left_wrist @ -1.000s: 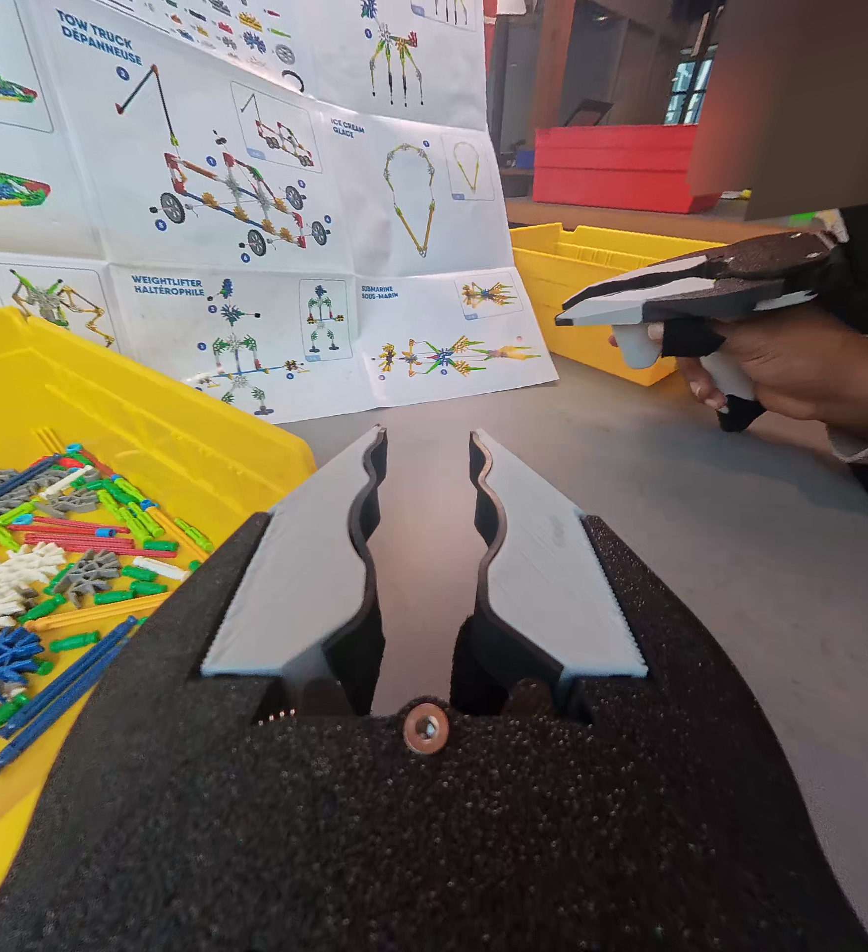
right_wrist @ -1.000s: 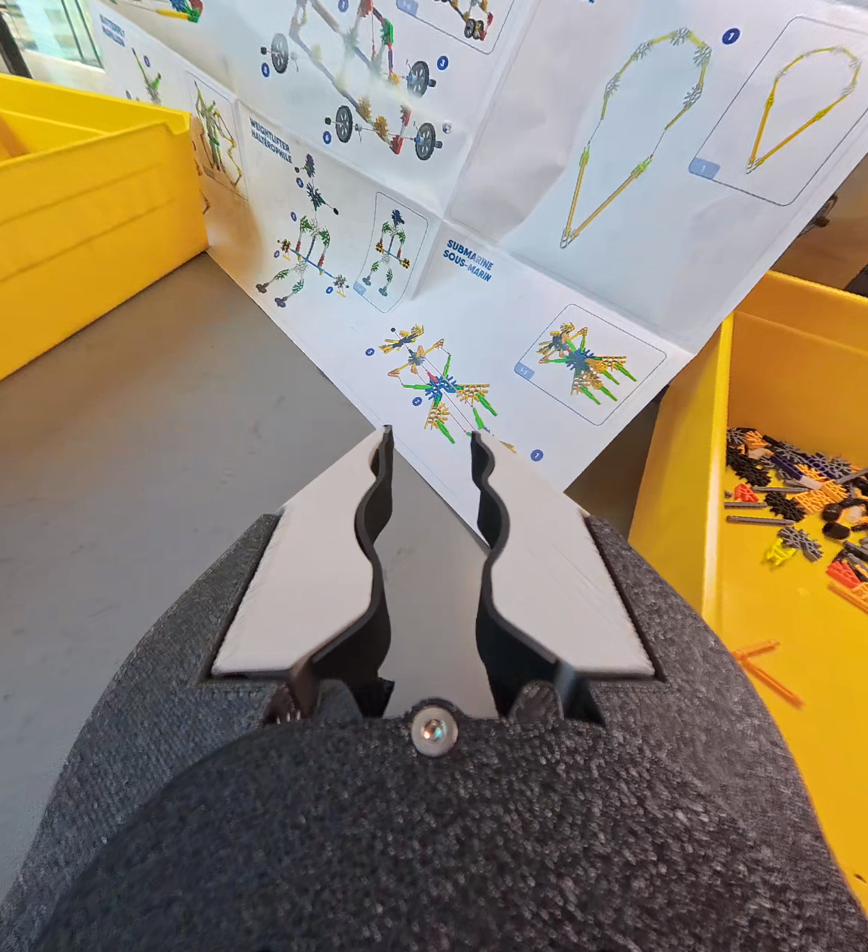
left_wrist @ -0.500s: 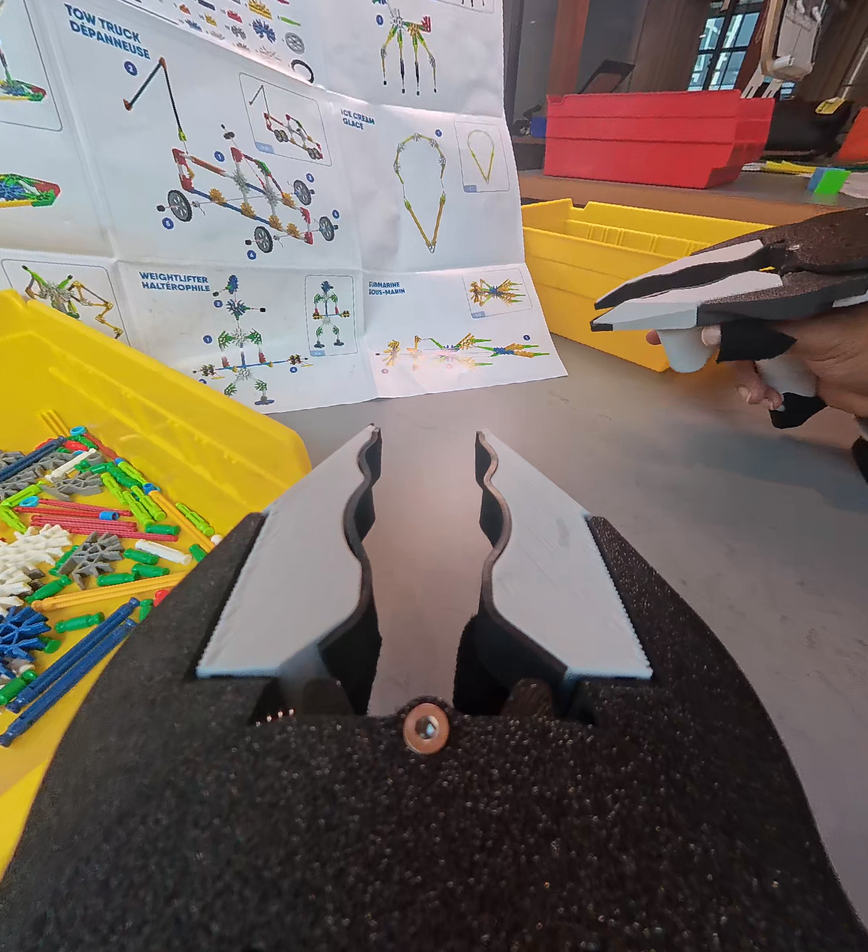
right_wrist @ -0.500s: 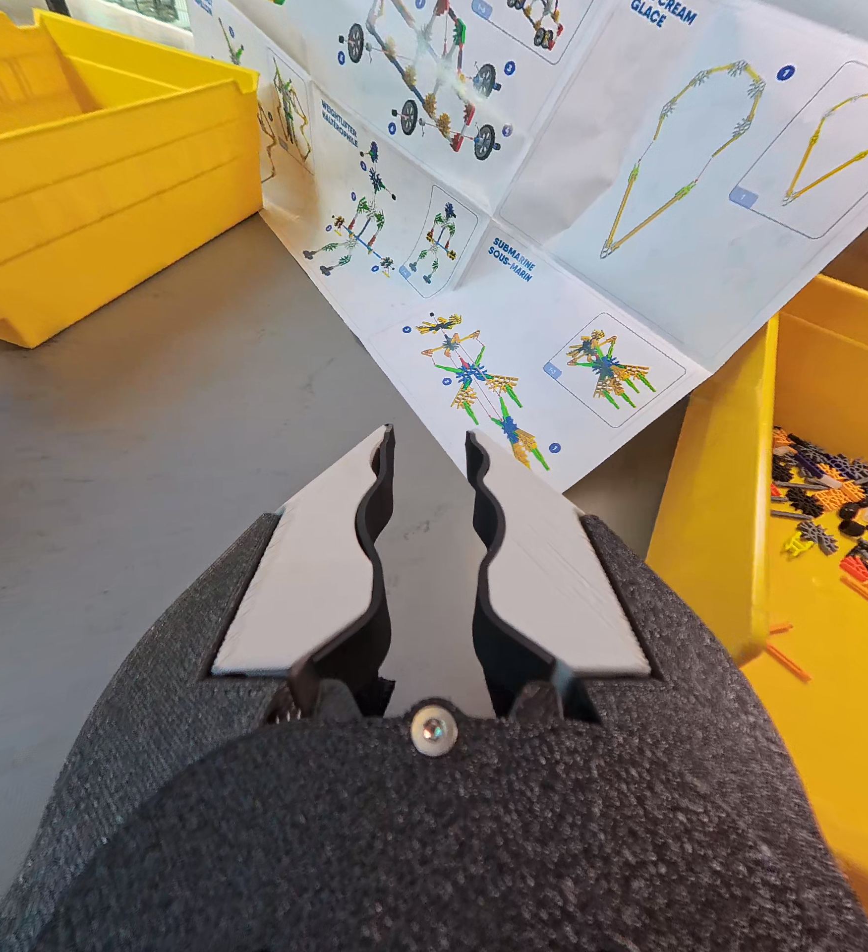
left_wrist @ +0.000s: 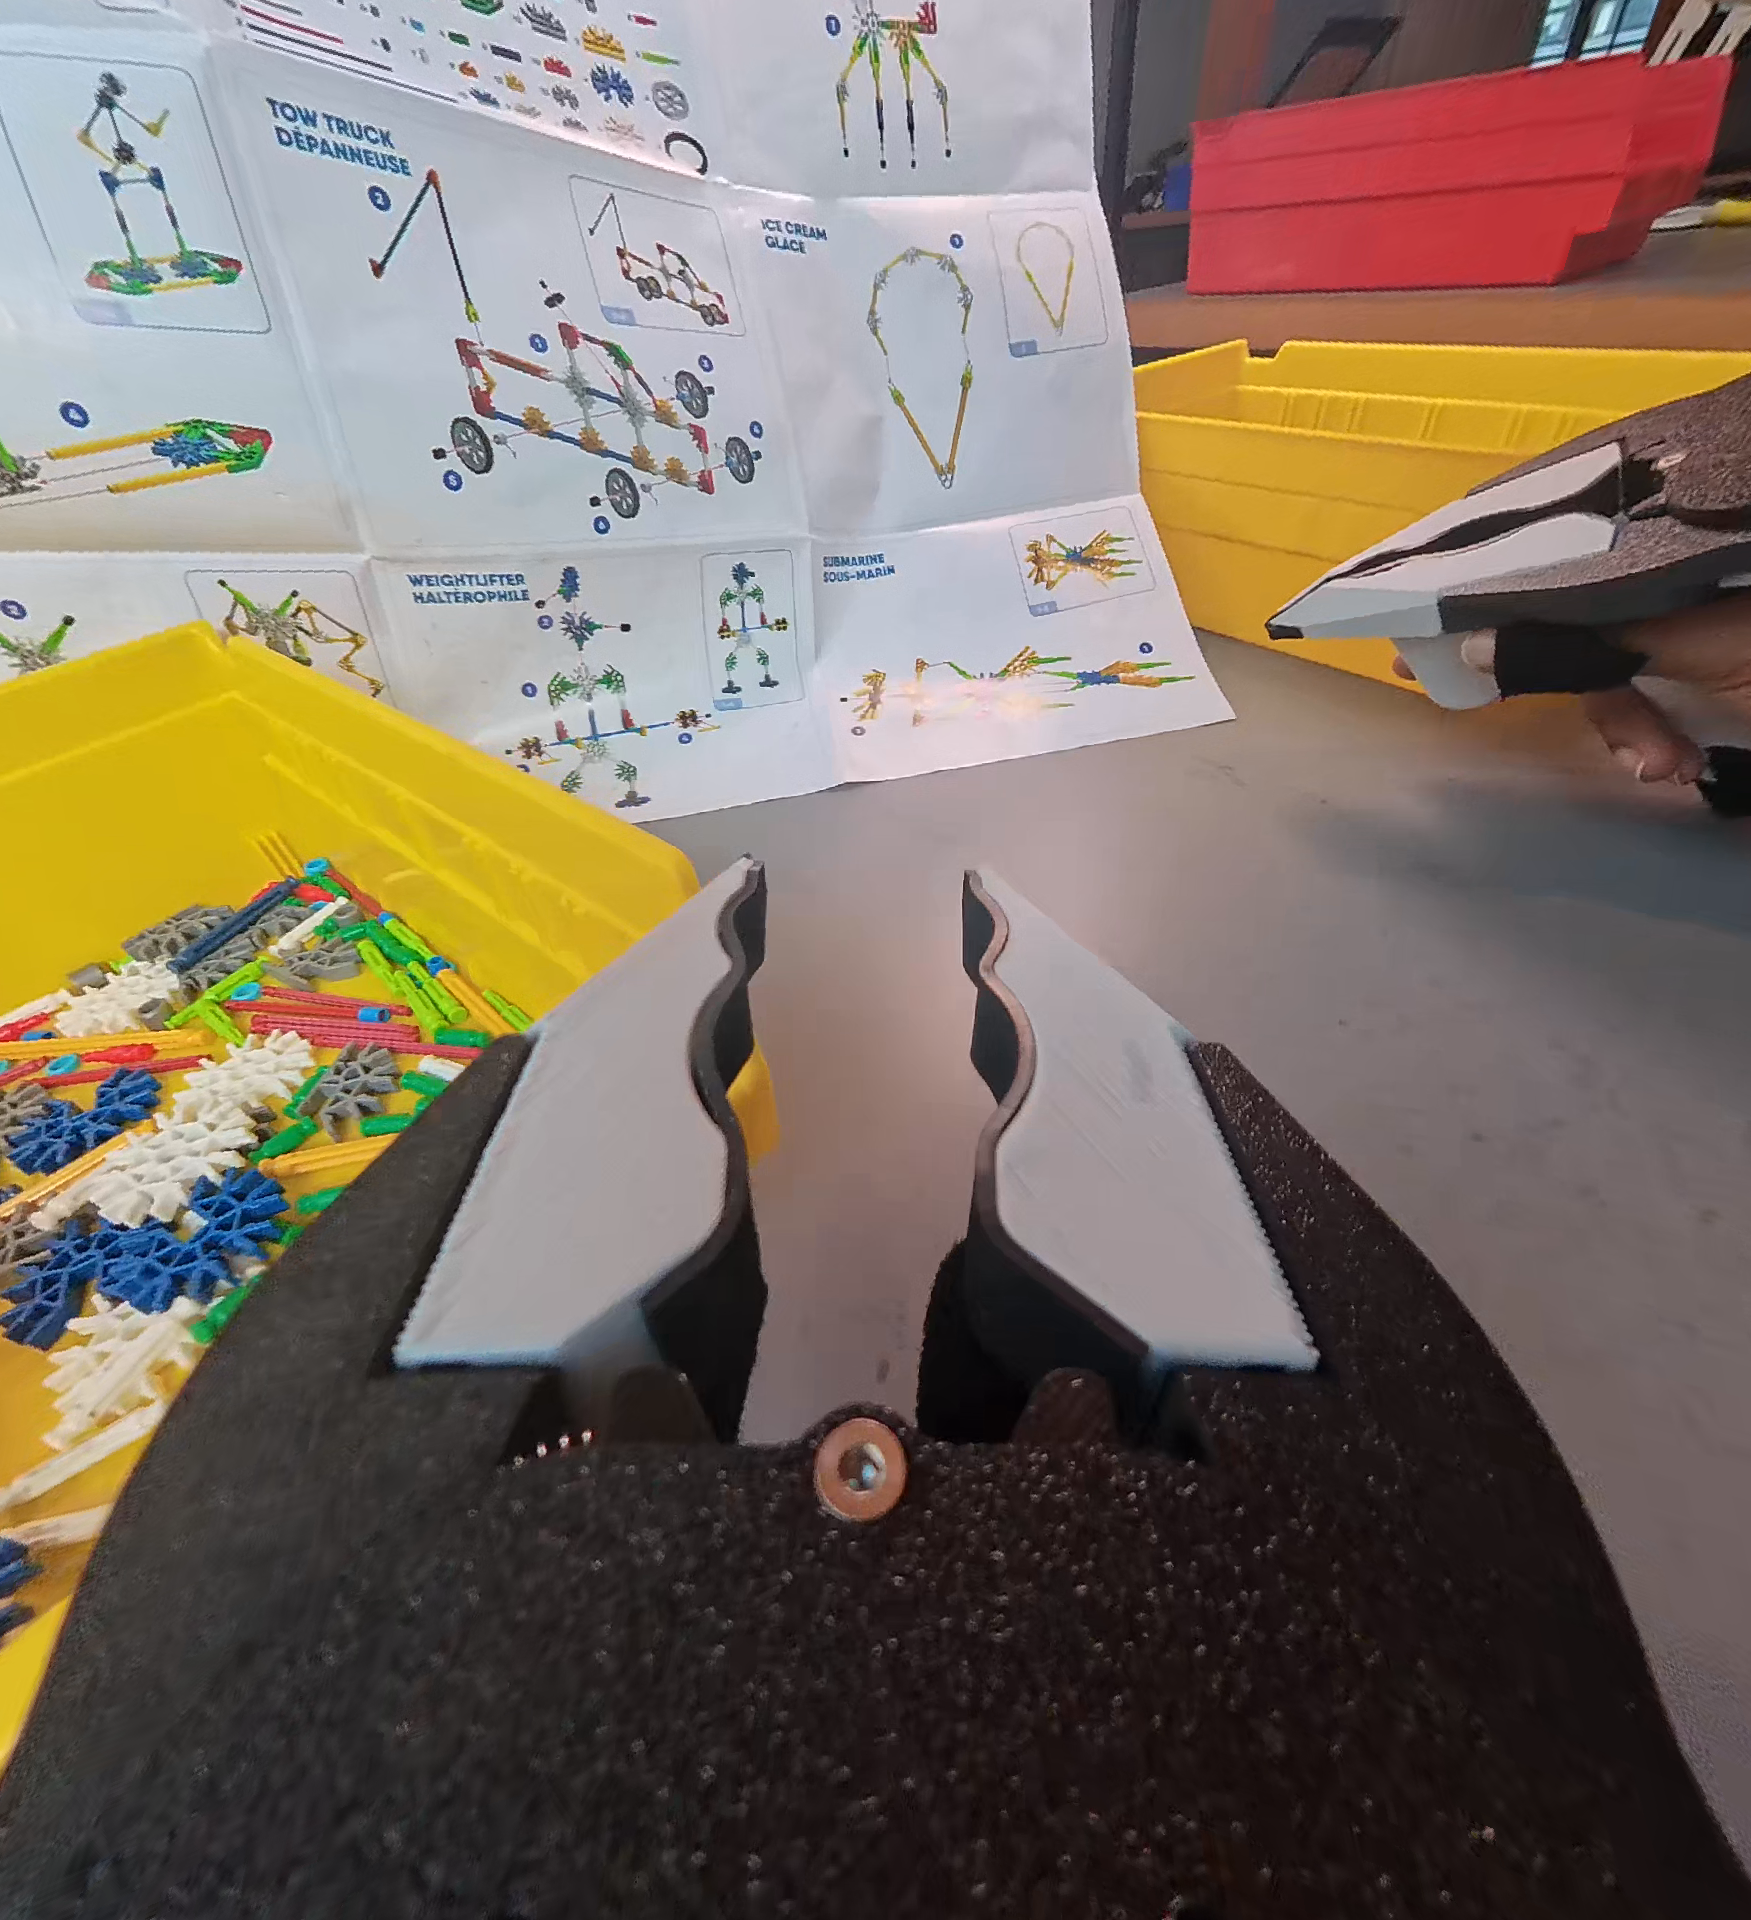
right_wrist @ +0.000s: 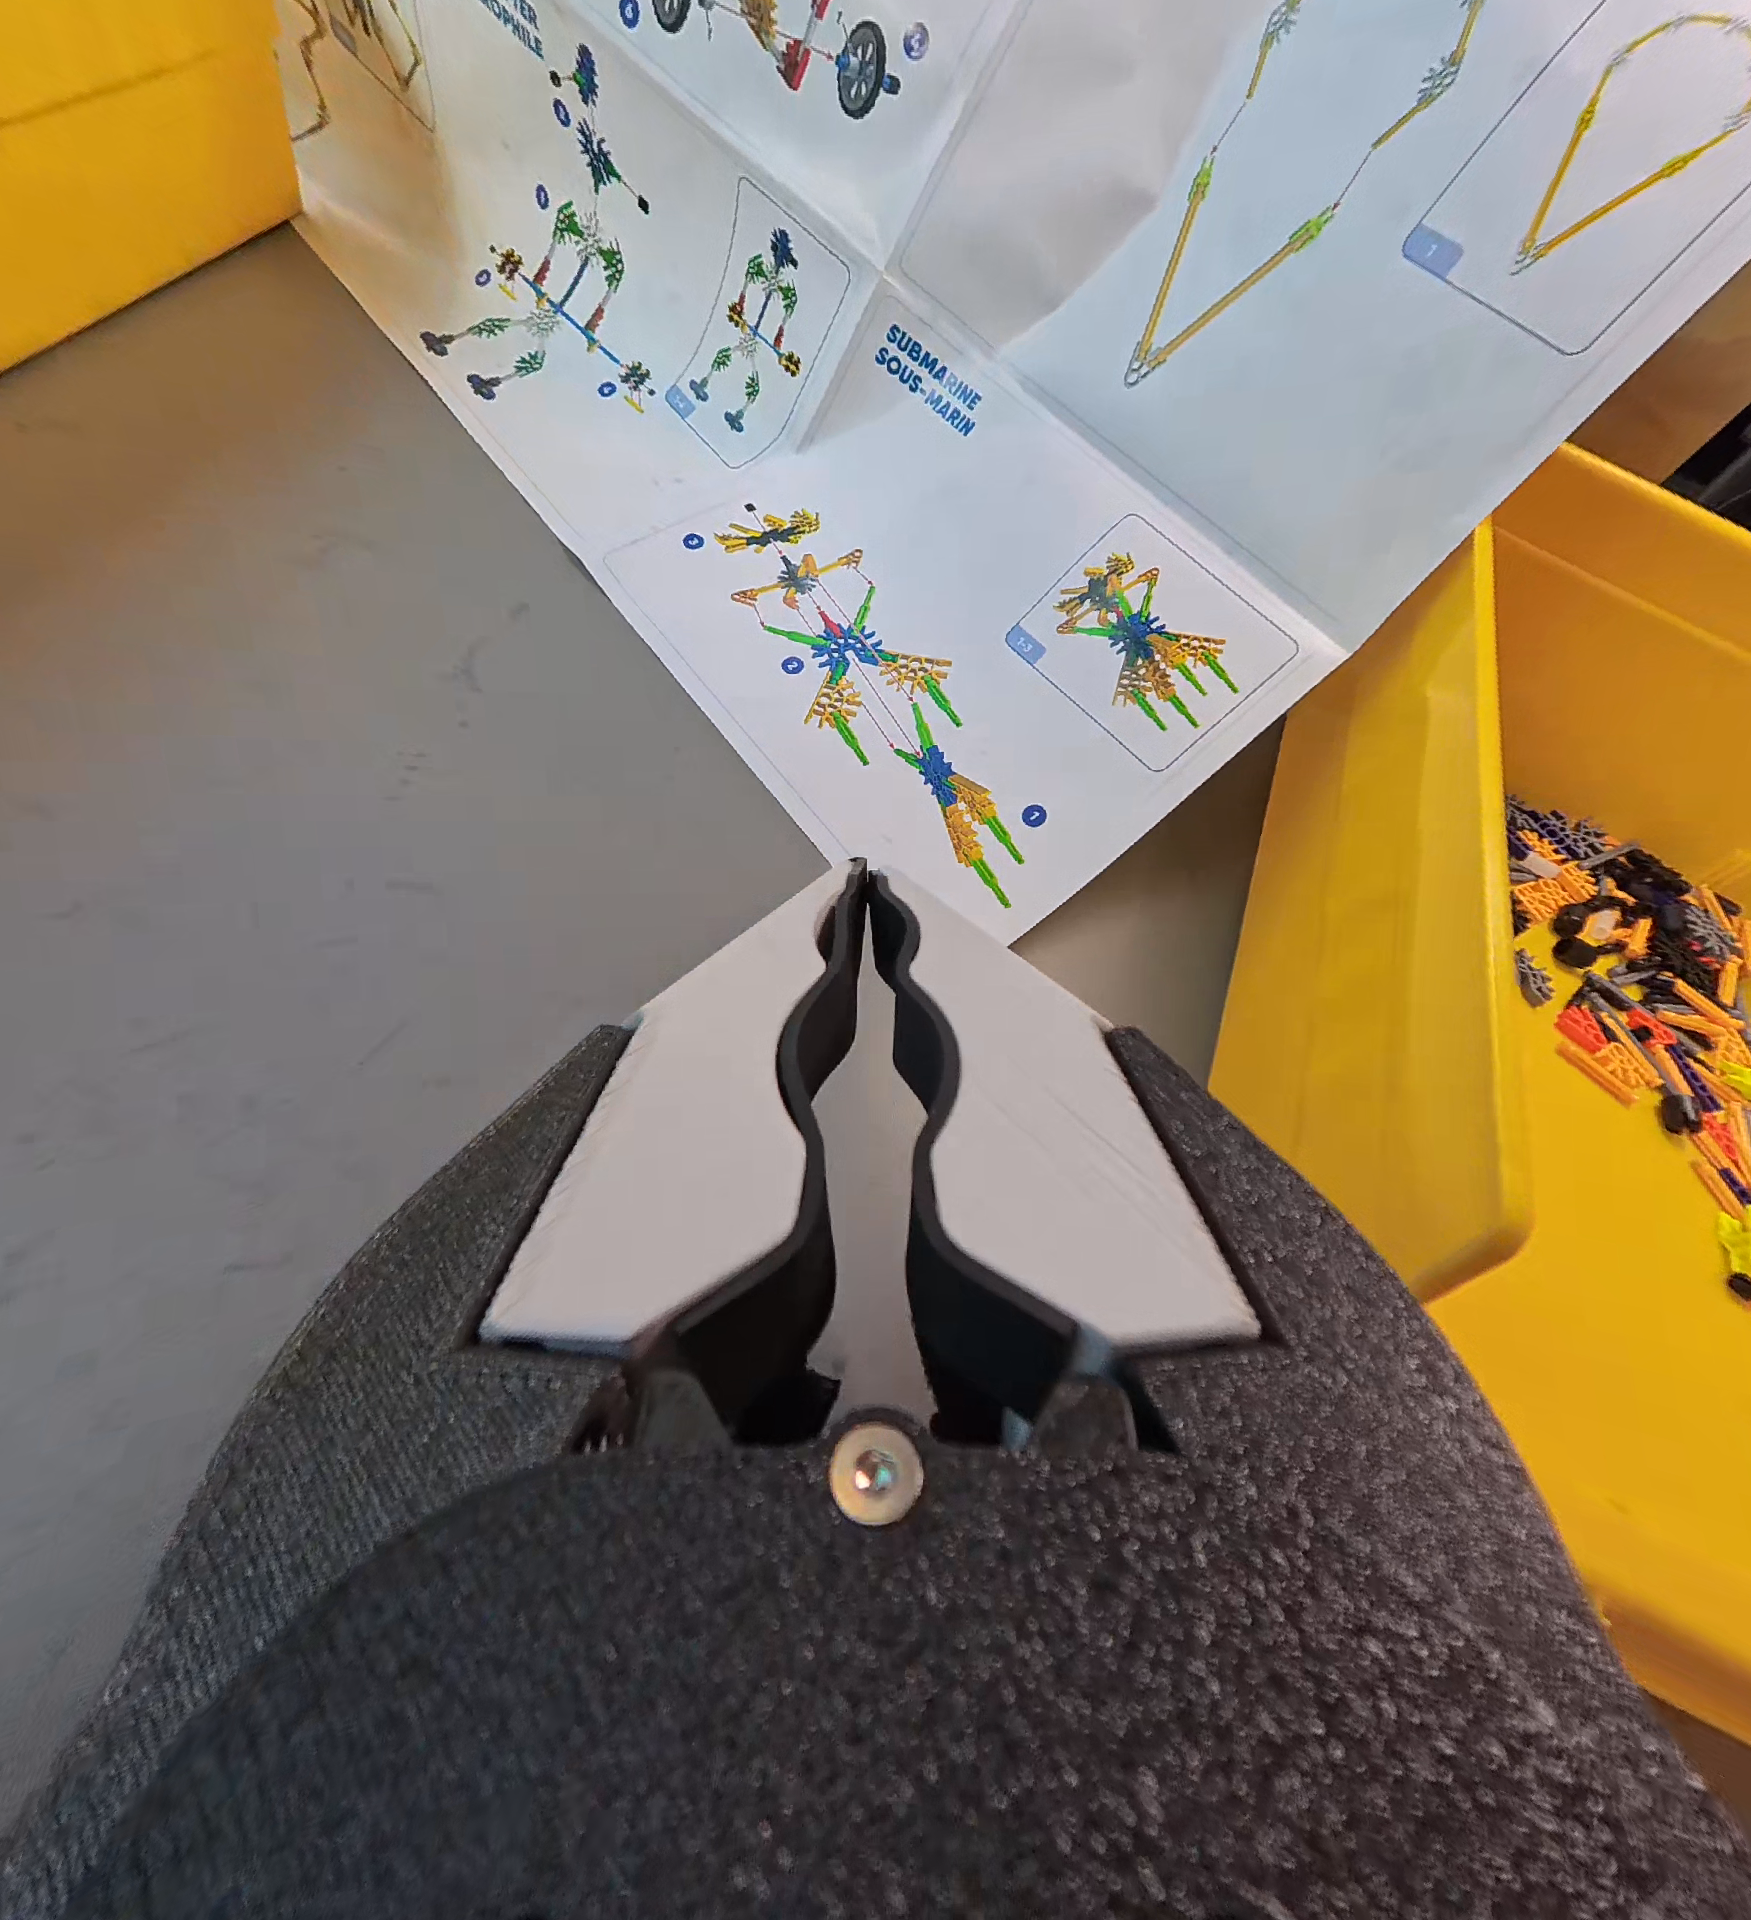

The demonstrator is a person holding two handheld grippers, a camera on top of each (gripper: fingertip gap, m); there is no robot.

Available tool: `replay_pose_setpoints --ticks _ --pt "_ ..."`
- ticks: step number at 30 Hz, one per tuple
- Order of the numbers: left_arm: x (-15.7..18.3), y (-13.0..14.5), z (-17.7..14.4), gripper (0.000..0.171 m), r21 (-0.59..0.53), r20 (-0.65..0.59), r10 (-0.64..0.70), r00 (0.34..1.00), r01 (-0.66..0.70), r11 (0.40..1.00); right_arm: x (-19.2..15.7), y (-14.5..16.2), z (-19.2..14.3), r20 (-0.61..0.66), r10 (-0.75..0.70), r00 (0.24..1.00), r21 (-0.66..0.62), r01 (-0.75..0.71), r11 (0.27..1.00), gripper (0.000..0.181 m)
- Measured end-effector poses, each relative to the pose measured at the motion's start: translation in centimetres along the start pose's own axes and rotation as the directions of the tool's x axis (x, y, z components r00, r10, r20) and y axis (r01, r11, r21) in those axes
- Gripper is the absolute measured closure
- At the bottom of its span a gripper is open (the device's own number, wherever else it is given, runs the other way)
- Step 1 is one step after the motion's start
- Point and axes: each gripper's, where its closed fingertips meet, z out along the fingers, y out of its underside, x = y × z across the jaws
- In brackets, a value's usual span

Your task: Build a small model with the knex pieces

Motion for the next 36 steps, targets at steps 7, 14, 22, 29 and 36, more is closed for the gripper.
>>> replay_pose_setpoints --ticks 7,14,22,29,36 --pt "-1.3 1.3 0.5 0.133 -0.059 0.03 -0.082 0.996 0.084 0.995 0.5 0.0 0.0 0.008 0.007 1.0 0.012 -0.007 1.0 0.177" --pt "-0.3 0.2 0.6 0.134 -0.028 -0.02 -0.118 0.993 0.117 0.993 0.6 0.4 0.0 -0.016 -0.009 1.0 -0.008 0.009 1.0 0.178" --pt "1.9 0.2 0.3 0.134 -0.036 -0.096 -0.109 0.989 0.106 0.994 0.3 0.3 2.7 -0.101 -0.023 0.995 -0.113 0.011 0.994 0.181" --pt "2.0 0.7 0.0 0.137 -0.082 -0.11 -0.075 0.991 0.066 0.994 0.6 0.8 4.9 -0.051 0.121 0.991 -0.171 -0.128 0.977 0.181" --pt "1.1 1.1 0.1 0.136 -0.085 -0.1 -0.101 0.99 0.092 0.992 -0.4 0.3 2.1 0.034 0.072 0.997 -0.101 -0.069 0.993 0.176"
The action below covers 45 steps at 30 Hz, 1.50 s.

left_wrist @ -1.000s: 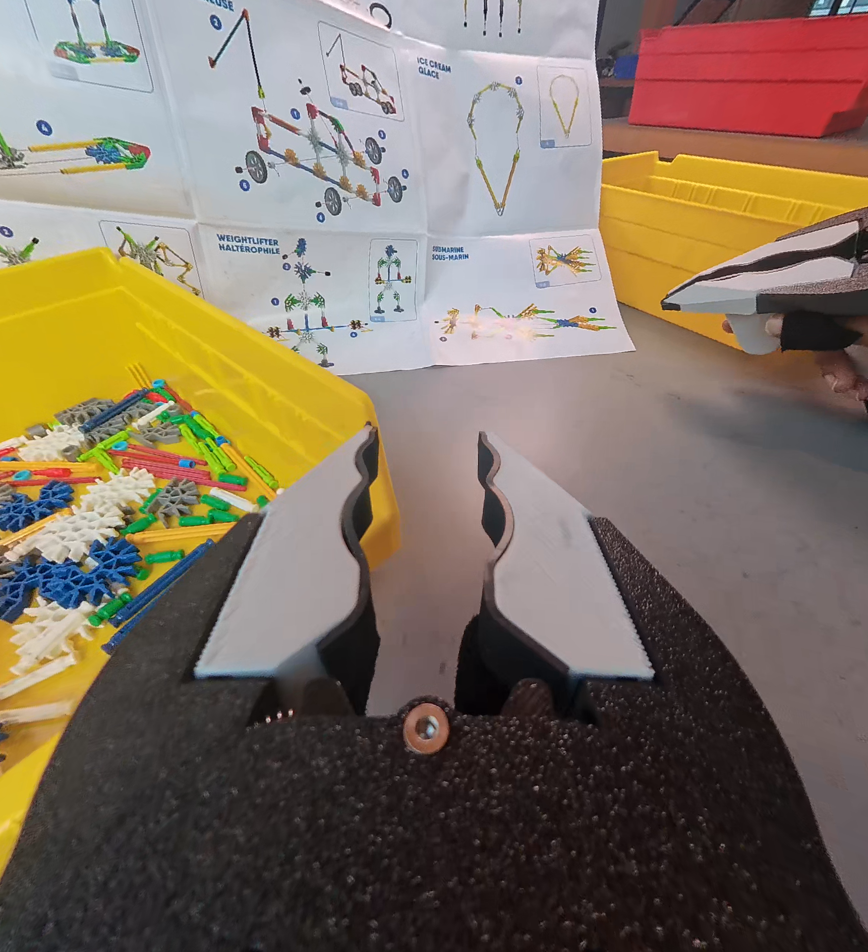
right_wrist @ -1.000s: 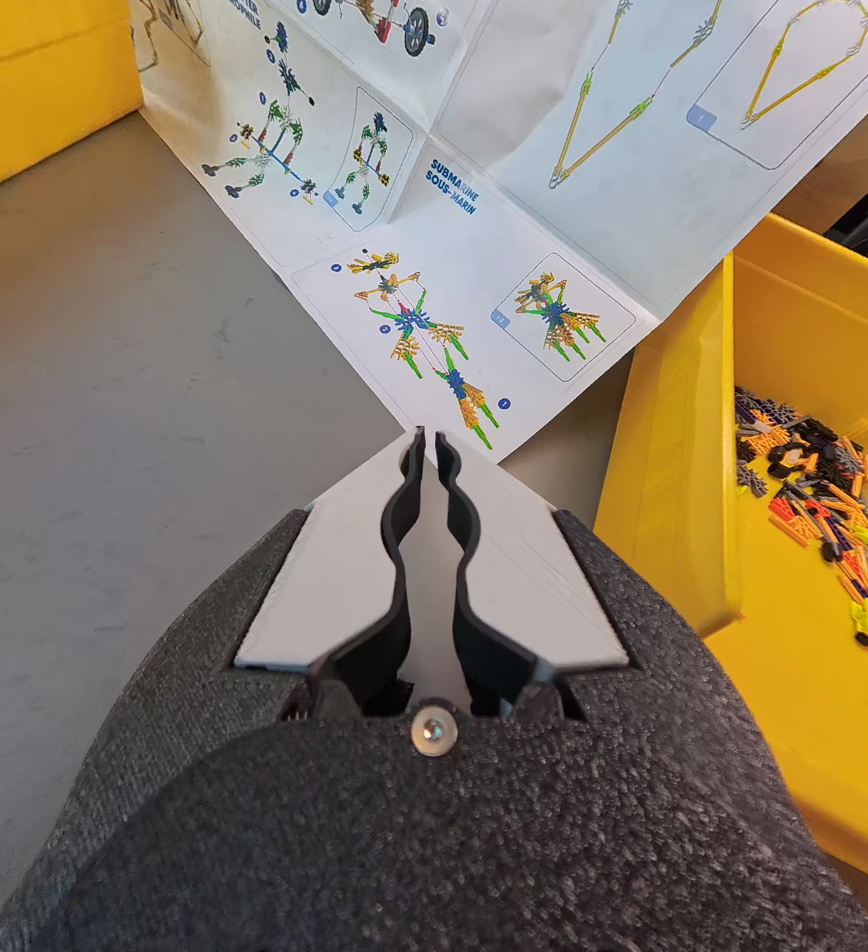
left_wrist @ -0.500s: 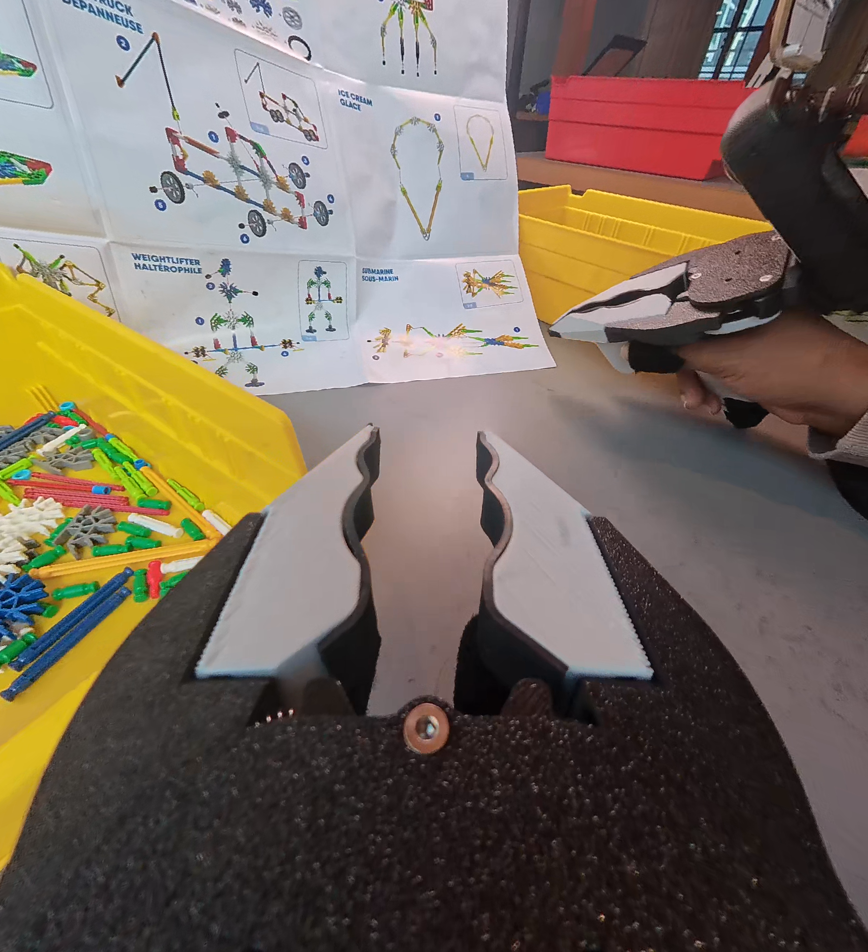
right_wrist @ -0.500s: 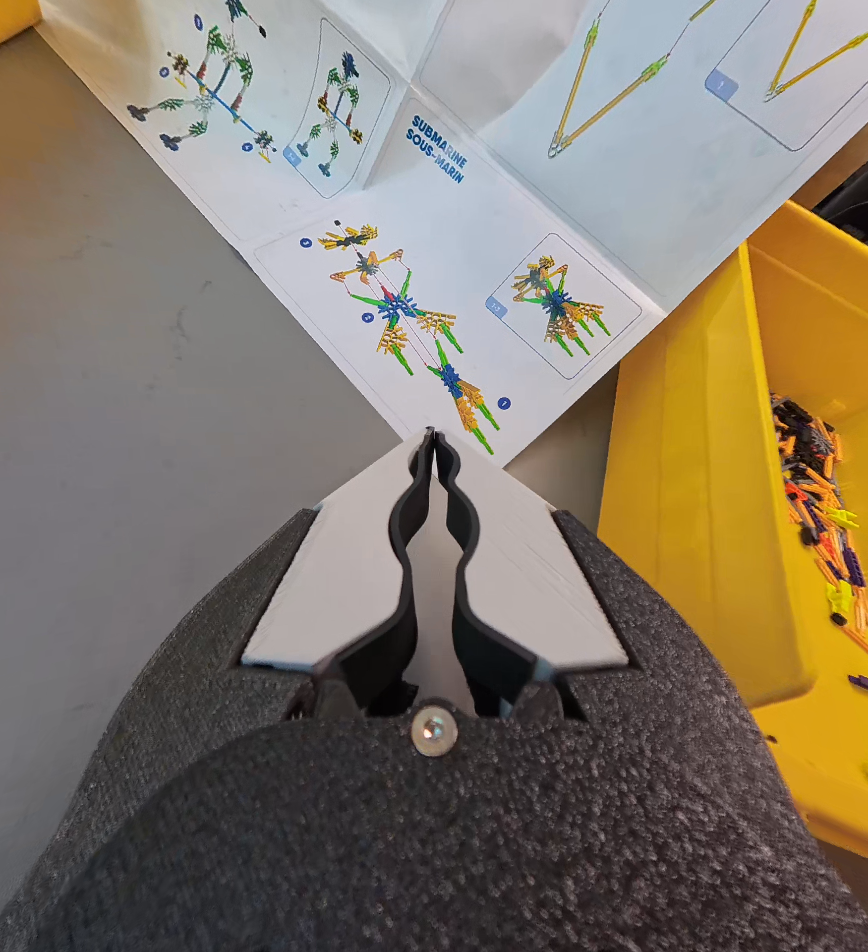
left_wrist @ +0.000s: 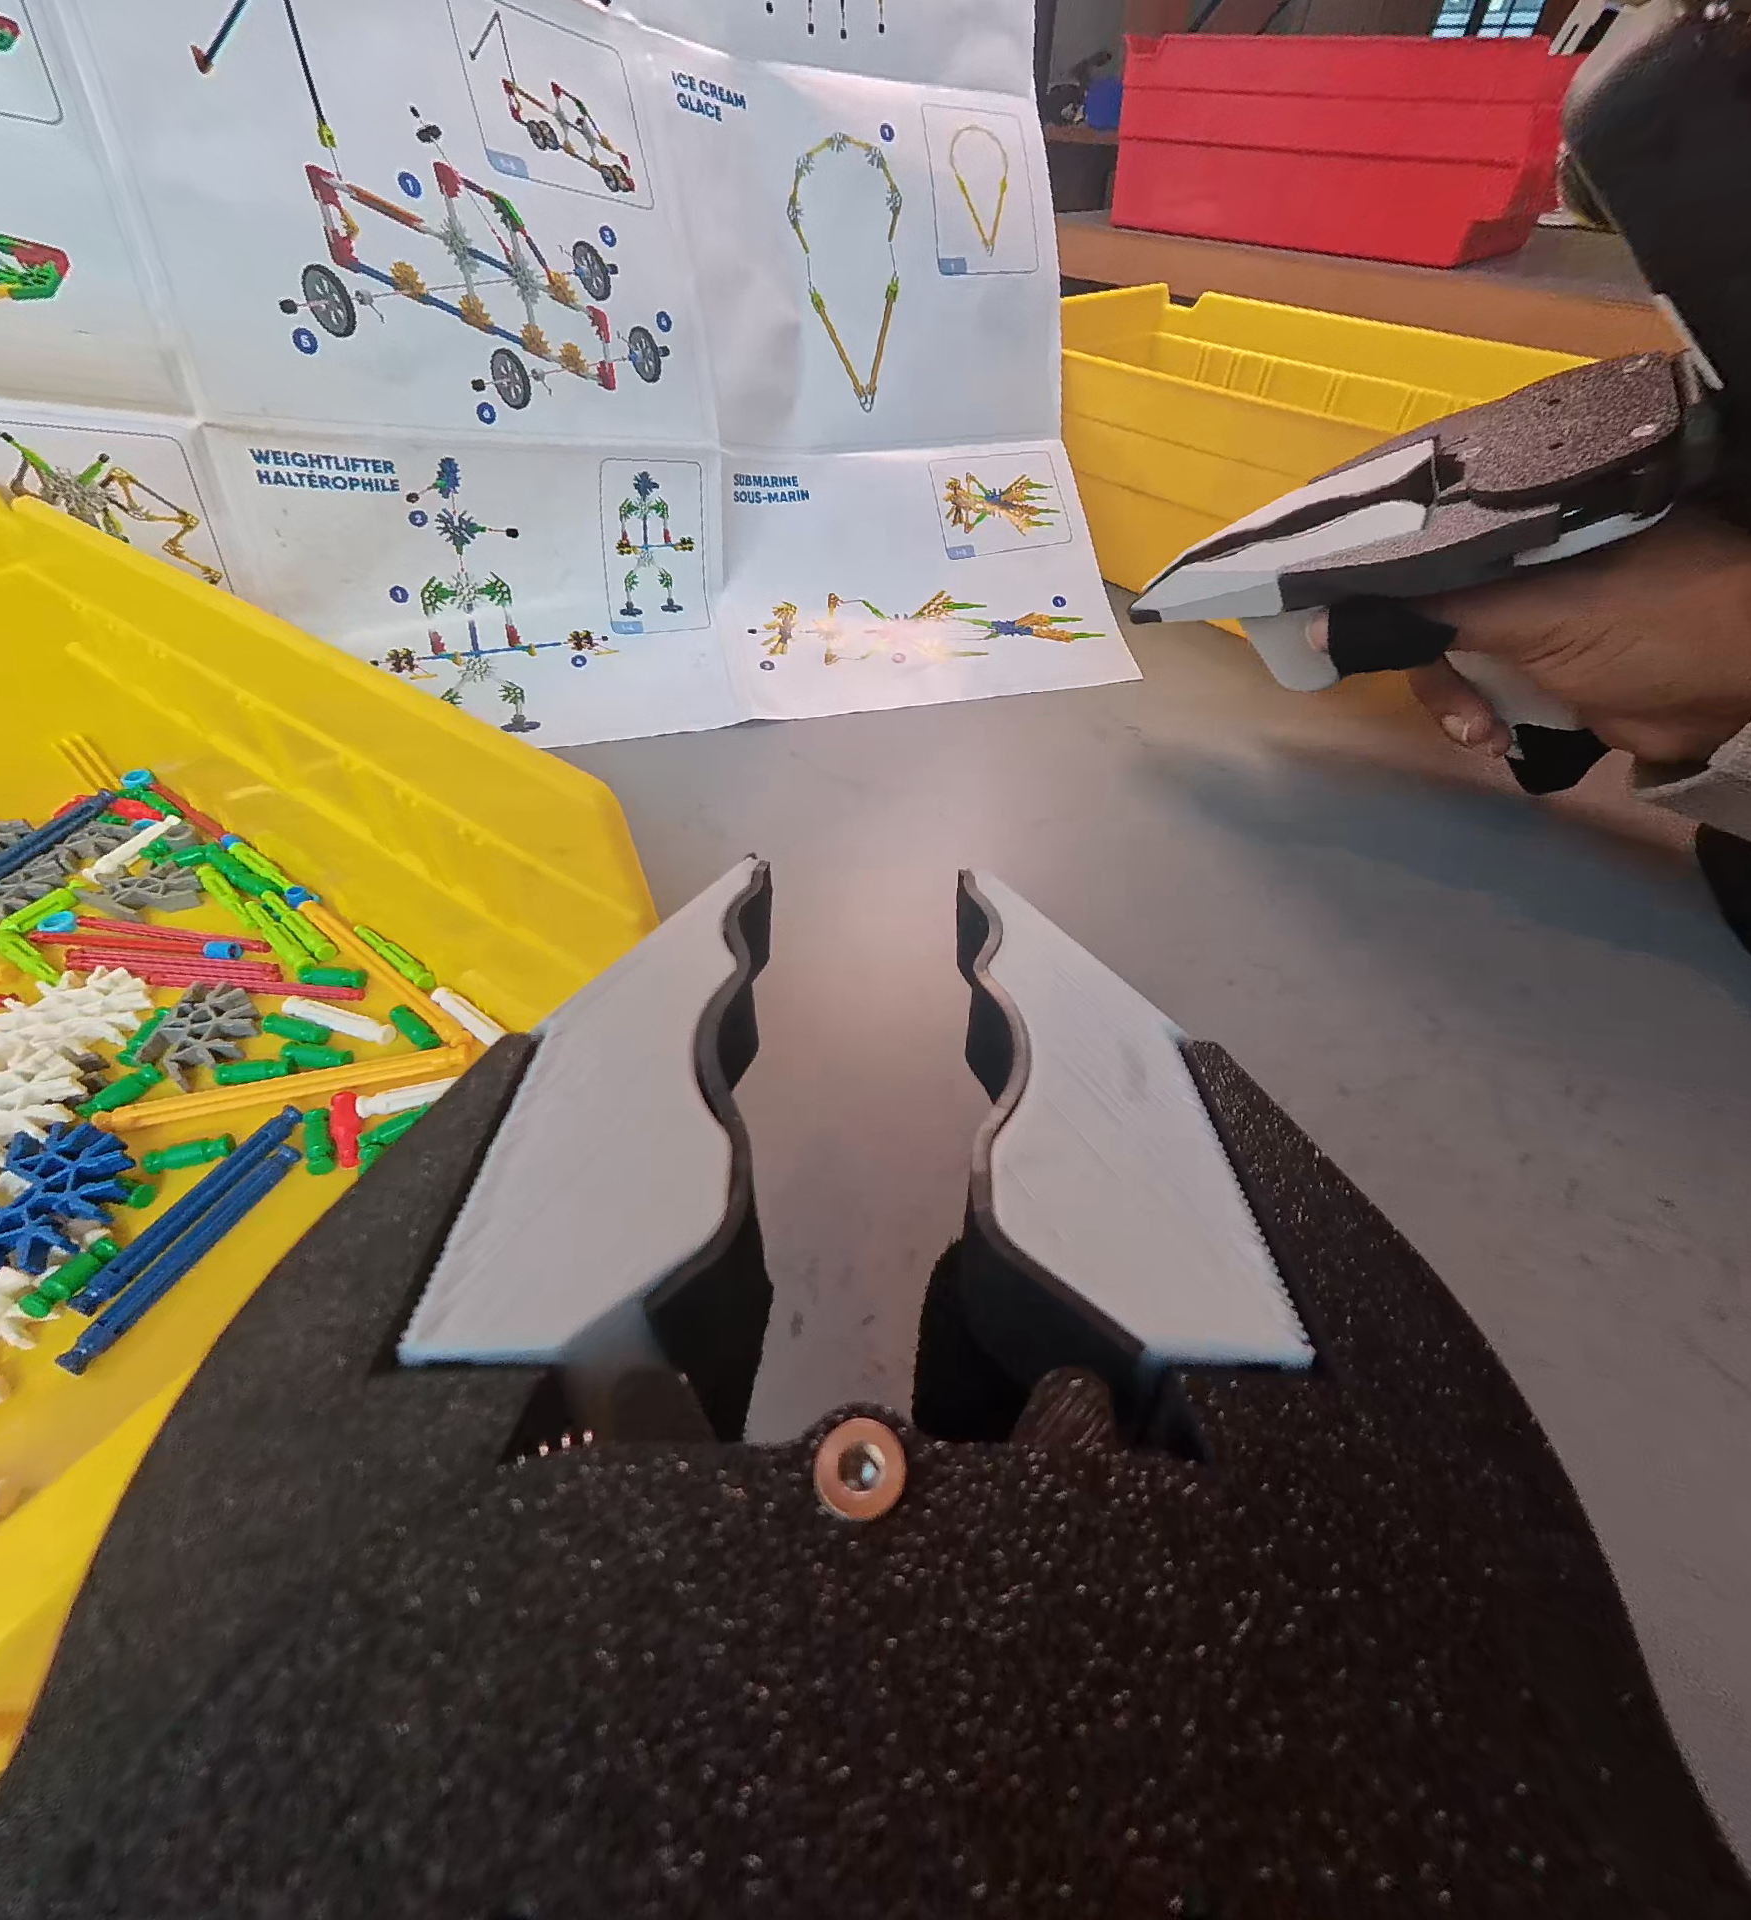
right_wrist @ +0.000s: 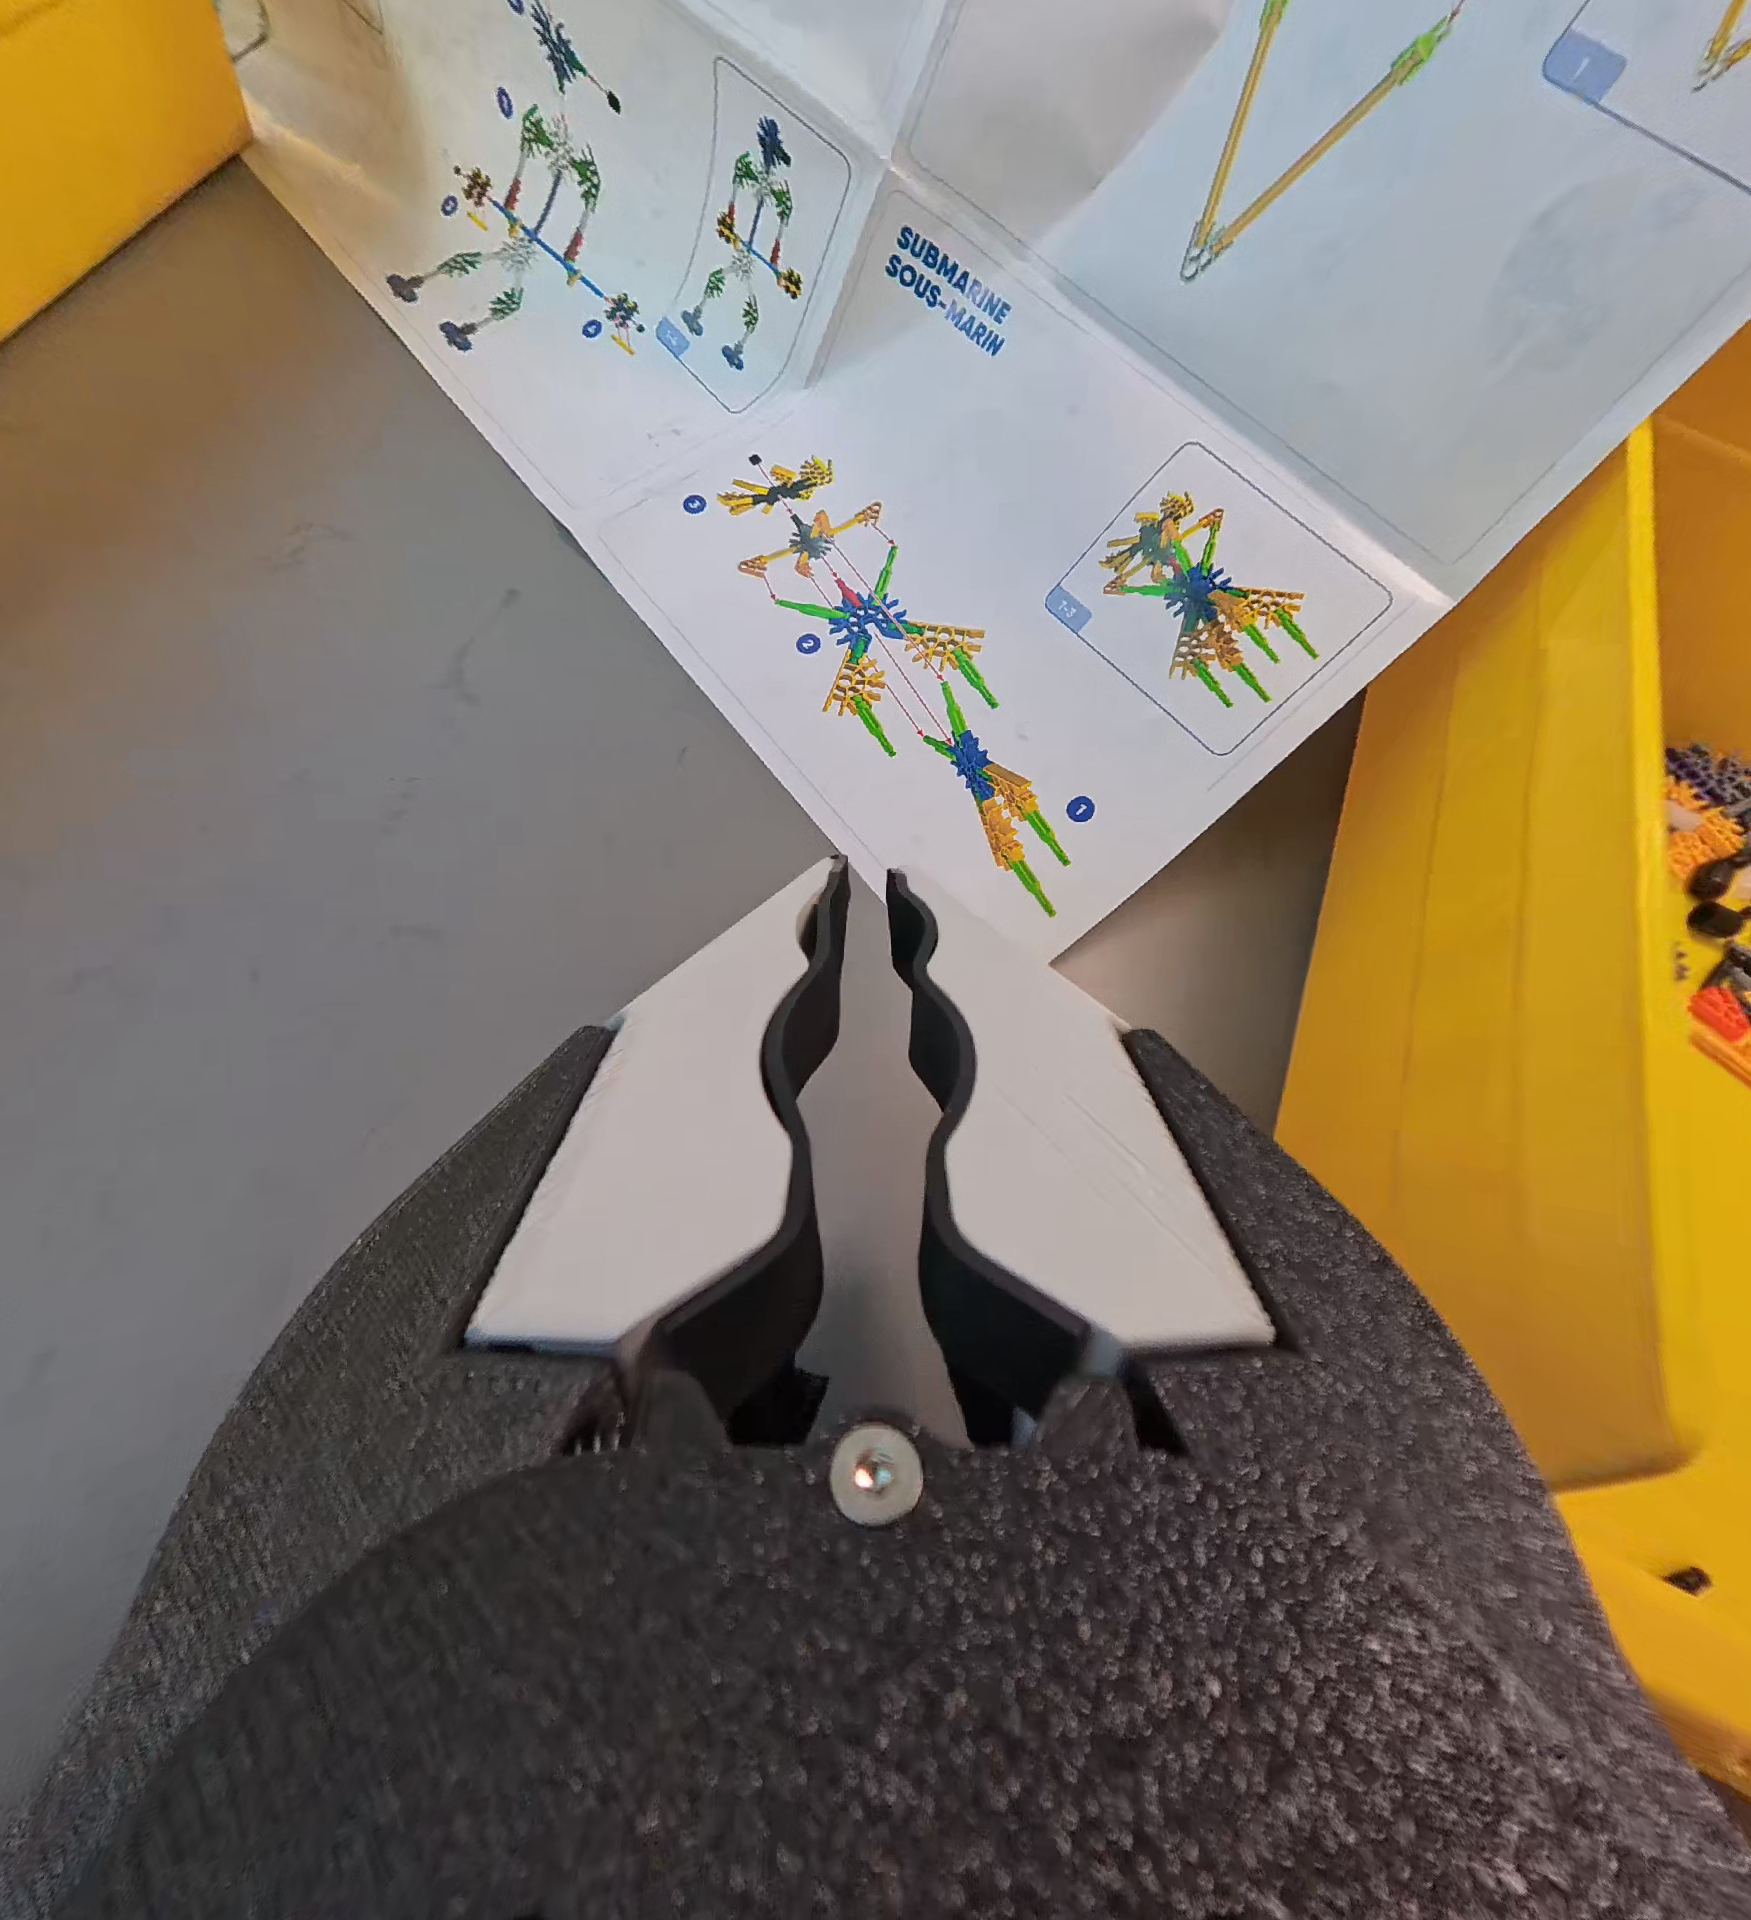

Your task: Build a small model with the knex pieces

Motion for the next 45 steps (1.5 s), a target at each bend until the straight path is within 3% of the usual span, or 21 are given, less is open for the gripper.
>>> replay_pose_setpoints --ticks 5,8,16,18,22,25,27,29,31,36,39,45 --pt "0.7 0.7 0.7 0.136 -0.01 -0.039 0.001 0.999 -0.001 1.0 -0.7 -1.9 -1.9 0.089 -0.094 0.992 0.169 0.078 0.983 0.159" --pt "1.1 1.0 0.9 0.136 -0.021 -0.053 0.012 0.998 -0.013 1.0 -0.6 -2.0 -1.6 0.085 -0.11 0.99 0.193 0.092 0.977 0.148" --pt "0.3 -0.1 0.3 0.136 0.021 -0.02 0.039 0.999 -0.039 0.999 -2.0 -2.1 -2.0 0.104 -0.168 0.98 0.215 0.142 0.966 0.152" --pt "-1.7 -1.7 -0.9 0.136 0.06 0.065 0.079 0.995 -0.083 0.995 -2.2 -2.1 -2.0 0.108 -0.172 0.979 0.214 0.146 0.966 0.154" --pt "-9.9 -7.2 -6.5 0.14 0.105 0.317 0.103 0.943 -0.143 0.984 -2.3 -2.0 -1.8 0.102 -0.185 0.978 0.206 0.161 0.965 0.156" --pt "-14.2 -8.0 -8.0 0.141 -0.094 0.269 0.119 0.956 -0.097 0.991 -2.7 -1.8 -1.8 0.089 -0.218 0.972 0.202 0.197 0.96 0.159" --pt "-16.3 -6.6 -7.6 0.141 -0.313 0.188 0.188 0.964 -0.123 0.942 -3.0 -1.7 -1.7 0.081 -0.247 0.965 0.198 0.228 0.953 0.16" --pt "-17.7 -4.5 -7.1 0.141 -0.508 0.092 0.274 0.957 -0.191 0.84 -3.3 -1.6 -1.8 0.074 -0.27 0.96 0.199 0.251 0.947 0.162" --pt "-19.2 -2.9 -6.8 0.14 -0.631 0.029 0.333 0.942 -0.241 0.737 -3.2 -1.8 -2.0 0.066 -0.273 0.96 0.212 0.254 0.944 0.163" --pt "-19.3 0.1 -6.0 0.137 -0.775 -0.15 0.255 0.955 -0.274 0.57 -2.4 -2.3 -2.4 0.068 -0.207 0.976 0.238 0.185 0.953 0.164" --pt "-20.3 1.2 -5.4 0.136 -0.824 -0.189 0.289 0.938 -0.311 0.473 -2.3 -2.3 -2.4 0.07 -0.201 0.977 0.237 0.179 0.955 0.164" --pt "-20.9 4.2 -1.5 0.134 -0.874 -0.198 0.243 0.95 -0.283 0.395 -3.0 -2.0 -2.2 0.076 -0.247 0.966 0.225 0.224 0.948 0.164"
